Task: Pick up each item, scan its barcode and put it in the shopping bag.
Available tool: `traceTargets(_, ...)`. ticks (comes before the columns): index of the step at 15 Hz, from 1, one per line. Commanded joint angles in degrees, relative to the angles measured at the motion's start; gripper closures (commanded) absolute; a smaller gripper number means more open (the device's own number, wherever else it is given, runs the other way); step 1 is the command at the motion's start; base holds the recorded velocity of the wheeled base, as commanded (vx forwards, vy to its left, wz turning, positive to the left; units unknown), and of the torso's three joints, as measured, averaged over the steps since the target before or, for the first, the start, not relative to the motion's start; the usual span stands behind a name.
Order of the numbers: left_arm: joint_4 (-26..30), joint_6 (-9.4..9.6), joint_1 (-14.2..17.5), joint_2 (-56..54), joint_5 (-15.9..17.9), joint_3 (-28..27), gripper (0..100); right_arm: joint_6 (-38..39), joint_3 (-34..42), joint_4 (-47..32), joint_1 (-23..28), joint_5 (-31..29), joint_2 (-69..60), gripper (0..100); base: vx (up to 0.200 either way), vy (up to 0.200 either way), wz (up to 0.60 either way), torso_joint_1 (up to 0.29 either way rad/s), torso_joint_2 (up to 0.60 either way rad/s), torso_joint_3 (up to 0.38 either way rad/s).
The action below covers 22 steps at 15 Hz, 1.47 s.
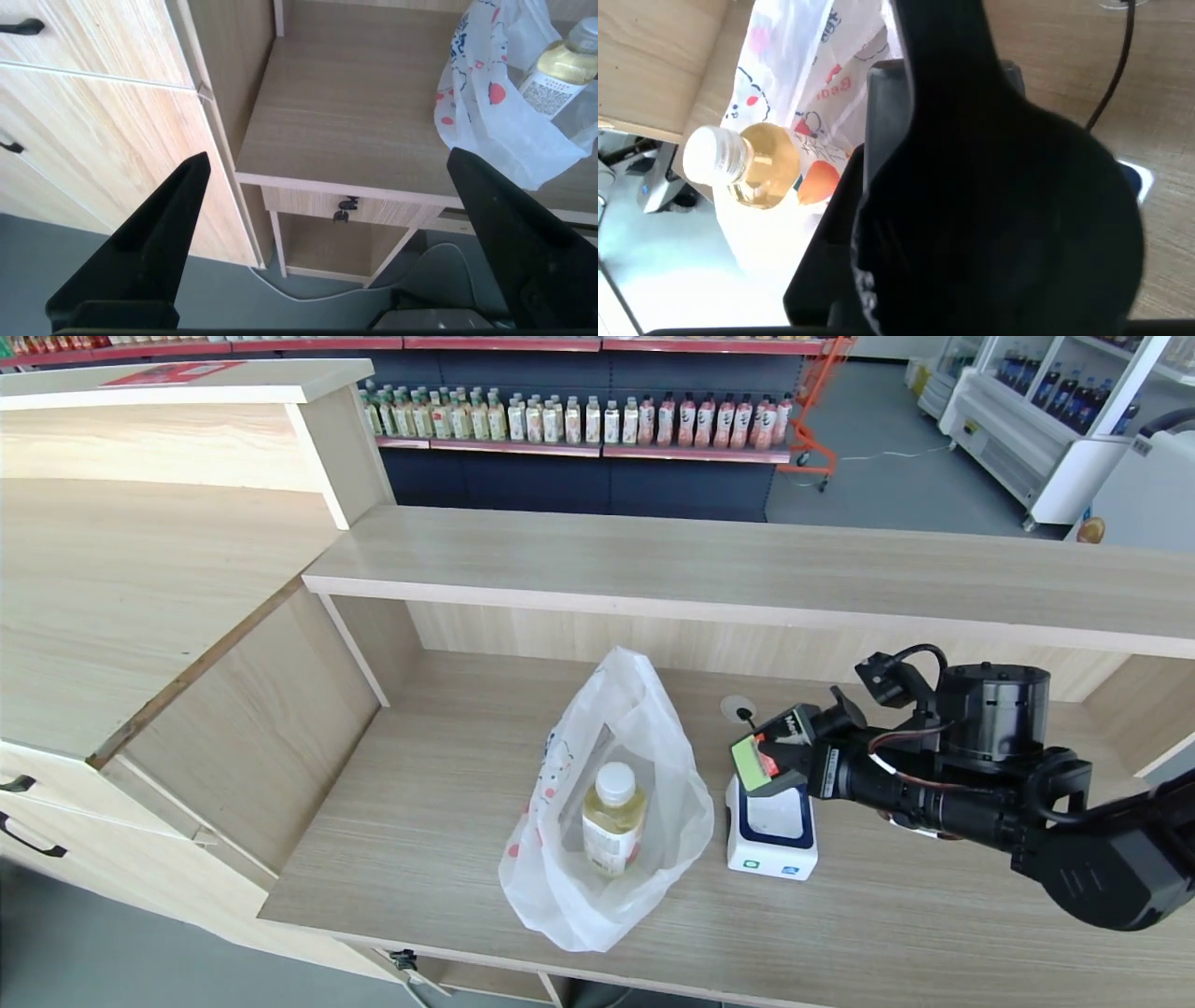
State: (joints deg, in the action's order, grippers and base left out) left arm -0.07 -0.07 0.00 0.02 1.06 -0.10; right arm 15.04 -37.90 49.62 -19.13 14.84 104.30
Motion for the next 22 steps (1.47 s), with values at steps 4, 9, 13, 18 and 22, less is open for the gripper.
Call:
traceTargets(4,0.0,-0.1,0.0,0.0,-0.1,0.0,0,-0.6,-4.7,0.0,-3.1,-0.2,6.6,100,0.0,0.0,0.0,0.0,0.0,0.0)
traceTargets(9,0.0,-0.01,0.0,0.0,0.0,0.0,0,-9.3,-8.1,5.2,-4.5,-4.7,15.1,100,0.0,0.0,0.0,0.0,0.0,0.0)
traceTargets(13,0.0,-0.1,0.0,0.0,0.0,0.0,0,-10.0,-13.9,5.3,-6.4,-5.2,20.5,100,0.0,0.0,0.0,0.0,0.0,0.0)
traceTargets(18,0.0,-0.01,0.0,0.0,0.0,0.0,0,-18.6,-17.0,5.8,-7.6,-4.9,26.4,100,0.0,0.0,0.0,0.0,0.0,0.0)
traceTargets(22,0.0,-0.1,0.0,0.0,0.0,0.0,0,-20.6,-19.6,5.7,-7.9,-4.8,28.1,0,0.0,0.0,0.0,0.0,0.0,0.0)
